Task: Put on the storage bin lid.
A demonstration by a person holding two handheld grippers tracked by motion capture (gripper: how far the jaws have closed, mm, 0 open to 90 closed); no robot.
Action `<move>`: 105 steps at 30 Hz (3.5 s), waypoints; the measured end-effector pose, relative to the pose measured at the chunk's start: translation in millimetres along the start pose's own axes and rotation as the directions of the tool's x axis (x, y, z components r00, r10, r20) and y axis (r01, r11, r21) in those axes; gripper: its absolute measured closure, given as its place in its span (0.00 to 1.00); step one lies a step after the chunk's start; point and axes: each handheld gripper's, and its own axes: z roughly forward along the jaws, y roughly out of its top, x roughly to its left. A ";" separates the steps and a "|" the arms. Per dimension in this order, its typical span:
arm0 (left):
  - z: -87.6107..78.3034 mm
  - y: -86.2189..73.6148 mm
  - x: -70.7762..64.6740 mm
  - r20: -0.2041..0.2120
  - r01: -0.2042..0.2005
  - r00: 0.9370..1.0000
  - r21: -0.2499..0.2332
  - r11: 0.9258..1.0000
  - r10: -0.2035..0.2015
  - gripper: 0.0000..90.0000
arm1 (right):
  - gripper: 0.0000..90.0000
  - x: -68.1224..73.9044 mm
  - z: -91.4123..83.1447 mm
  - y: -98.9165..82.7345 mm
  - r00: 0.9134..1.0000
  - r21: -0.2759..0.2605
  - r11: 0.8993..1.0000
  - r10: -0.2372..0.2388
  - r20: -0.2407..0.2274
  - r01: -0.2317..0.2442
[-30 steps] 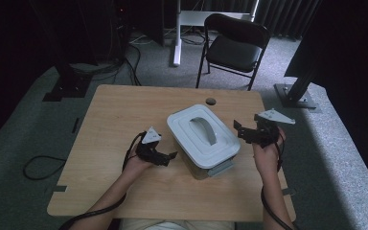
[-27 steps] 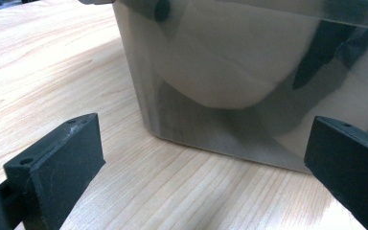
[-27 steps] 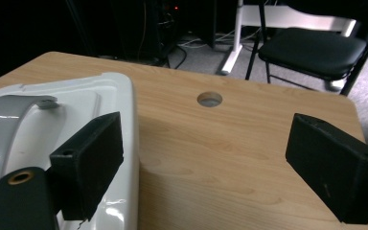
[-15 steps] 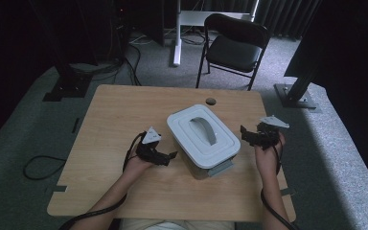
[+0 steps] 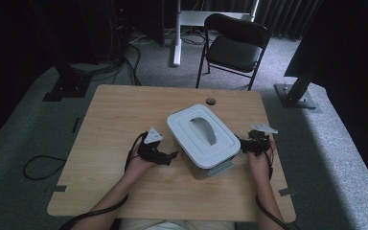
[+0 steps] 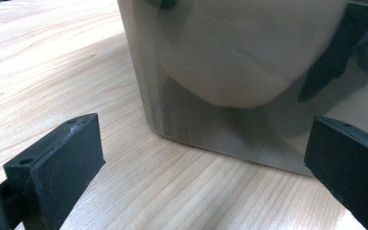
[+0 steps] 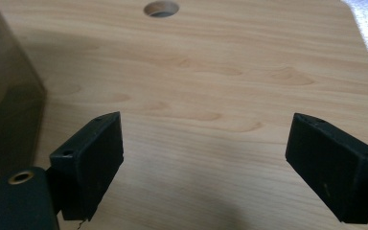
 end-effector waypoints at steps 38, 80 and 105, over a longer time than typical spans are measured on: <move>-12.1 3.6 17.3 -0.042 0.021 0.999 0.007 1.000 -0.021 0.00 | 0.16 50.1 -14.1 -24.6 0.974 -0.010 1.000 -0.020 -0.224 0.018; -80.9 47.8 25.1 -0.067 0.103 0.991 -0.119 0.988 -0.111 0.01 | 0.12 76.8 -83.9 50.4 0.939 -0.114 0.993 -0.064 -0.338 0.027; -53.6 55.3 -0.6 -0.010 0.015 1.000 0.002 1.000 -0.015 0.01 | 0.12 103.6 -64.0 45.4 0.945 -0.029 0.991 -0.130 -0.301 0.127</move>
